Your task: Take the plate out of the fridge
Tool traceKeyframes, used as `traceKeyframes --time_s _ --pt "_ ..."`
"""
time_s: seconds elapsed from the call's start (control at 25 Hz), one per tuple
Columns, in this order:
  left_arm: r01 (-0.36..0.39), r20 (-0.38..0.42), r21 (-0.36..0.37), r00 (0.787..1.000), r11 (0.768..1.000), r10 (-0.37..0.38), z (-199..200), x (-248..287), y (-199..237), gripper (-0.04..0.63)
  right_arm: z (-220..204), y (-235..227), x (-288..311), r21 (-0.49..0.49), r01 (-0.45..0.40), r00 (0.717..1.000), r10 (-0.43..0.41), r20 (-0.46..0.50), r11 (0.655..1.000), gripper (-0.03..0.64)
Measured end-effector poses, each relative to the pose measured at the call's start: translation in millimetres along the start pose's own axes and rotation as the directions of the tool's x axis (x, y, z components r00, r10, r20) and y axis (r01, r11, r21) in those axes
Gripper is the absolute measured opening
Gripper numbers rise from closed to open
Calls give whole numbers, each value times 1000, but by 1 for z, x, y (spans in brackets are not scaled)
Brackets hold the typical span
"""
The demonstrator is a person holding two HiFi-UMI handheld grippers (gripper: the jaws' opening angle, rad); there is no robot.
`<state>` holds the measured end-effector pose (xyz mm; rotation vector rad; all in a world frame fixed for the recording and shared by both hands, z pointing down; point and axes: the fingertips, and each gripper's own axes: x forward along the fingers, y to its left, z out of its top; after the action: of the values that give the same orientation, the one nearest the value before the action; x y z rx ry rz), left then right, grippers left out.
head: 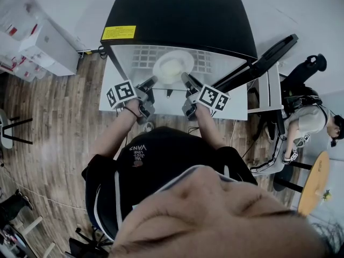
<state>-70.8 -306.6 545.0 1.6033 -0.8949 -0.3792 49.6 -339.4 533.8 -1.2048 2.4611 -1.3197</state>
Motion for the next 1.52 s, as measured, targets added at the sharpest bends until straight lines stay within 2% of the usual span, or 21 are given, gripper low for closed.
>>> traceKeyframes --time_s 0.48,0.8,1.0,1.16,1.52 --pt "0 50 7 999 1000 0 -17 -6 -8 34 -1 1 -13 -21 -42 999 41 -21 999 78" --pt "-8 97 -11 995 1000 9 -41 -13 -7 34 -10 -3 -30 -44 -70 995 67 -70 997 78" --pt "-18 104 -32 994 999 21 -38 -16 -2 34 -14 -1 -24 -50 -70 993 65 -96 996 78" --pt "-13 106 -20 994 1000 15 -57 -14 -6 34 -16 -8 -42 -54 -75 993 69 -94 996 78" --pt "-5 91 -3 996 1000 5 -60 -25 -6 34 -27 -2 -48 -46 -58 996 54 -72 997 80"
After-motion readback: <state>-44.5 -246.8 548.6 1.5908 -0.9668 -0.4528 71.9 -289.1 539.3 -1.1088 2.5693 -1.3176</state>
